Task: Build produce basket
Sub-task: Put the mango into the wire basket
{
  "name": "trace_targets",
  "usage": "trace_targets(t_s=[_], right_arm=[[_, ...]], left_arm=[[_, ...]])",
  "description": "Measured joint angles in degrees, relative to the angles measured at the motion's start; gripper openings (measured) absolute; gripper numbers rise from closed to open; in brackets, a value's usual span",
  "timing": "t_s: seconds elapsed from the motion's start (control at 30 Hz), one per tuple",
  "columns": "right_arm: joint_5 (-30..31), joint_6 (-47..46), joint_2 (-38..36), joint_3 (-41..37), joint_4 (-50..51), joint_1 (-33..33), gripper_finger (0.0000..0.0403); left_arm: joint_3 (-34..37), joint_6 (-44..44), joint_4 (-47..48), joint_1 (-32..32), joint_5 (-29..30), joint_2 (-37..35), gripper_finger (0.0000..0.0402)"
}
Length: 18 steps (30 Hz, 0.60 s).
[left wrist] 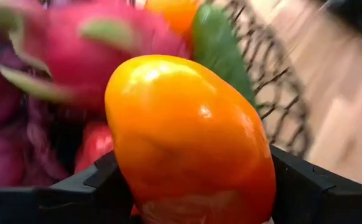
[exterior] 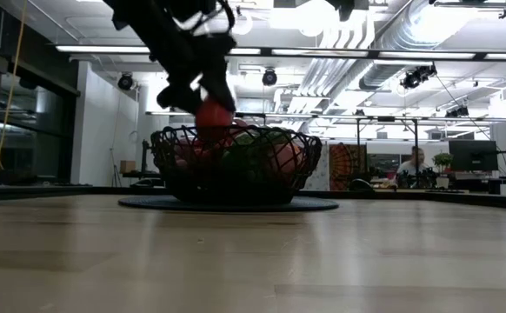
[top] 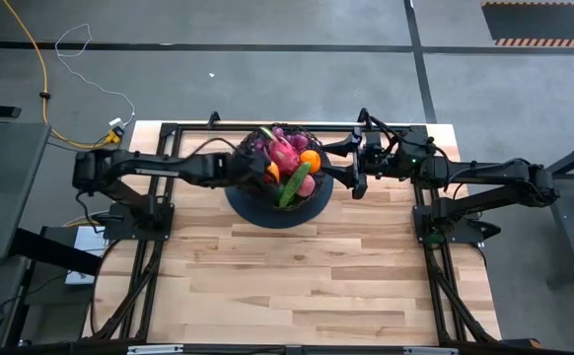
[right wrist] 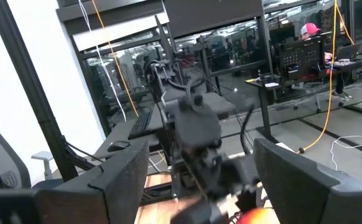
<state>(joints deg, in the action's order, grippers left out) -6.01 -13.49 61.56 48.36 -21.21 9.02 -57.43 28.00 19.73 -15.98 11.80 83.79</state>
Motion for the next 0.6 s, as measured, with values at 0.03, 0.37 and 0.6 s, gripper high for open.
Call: trace_targets(t_s=[0.03,0.37,0.6], right_arm=[[0.0,0.0,0.0,0.0,0.0,0.0,0.0279],[0.0,0.0,0.0,0.0,0.0,0.0,0.0279],[0.0,0.0,0.0,0.0,0.0,0.0,0.0279]], left_arm=[[0.0,0.3,0.6,0.2,0.5,0.9,0.0269],[0.0,-2.1,1.7,1.1,0.9,3.7,0.0269],[-0.1,-4.5,0.9,1.0,0.0,3.2,0.0298]])
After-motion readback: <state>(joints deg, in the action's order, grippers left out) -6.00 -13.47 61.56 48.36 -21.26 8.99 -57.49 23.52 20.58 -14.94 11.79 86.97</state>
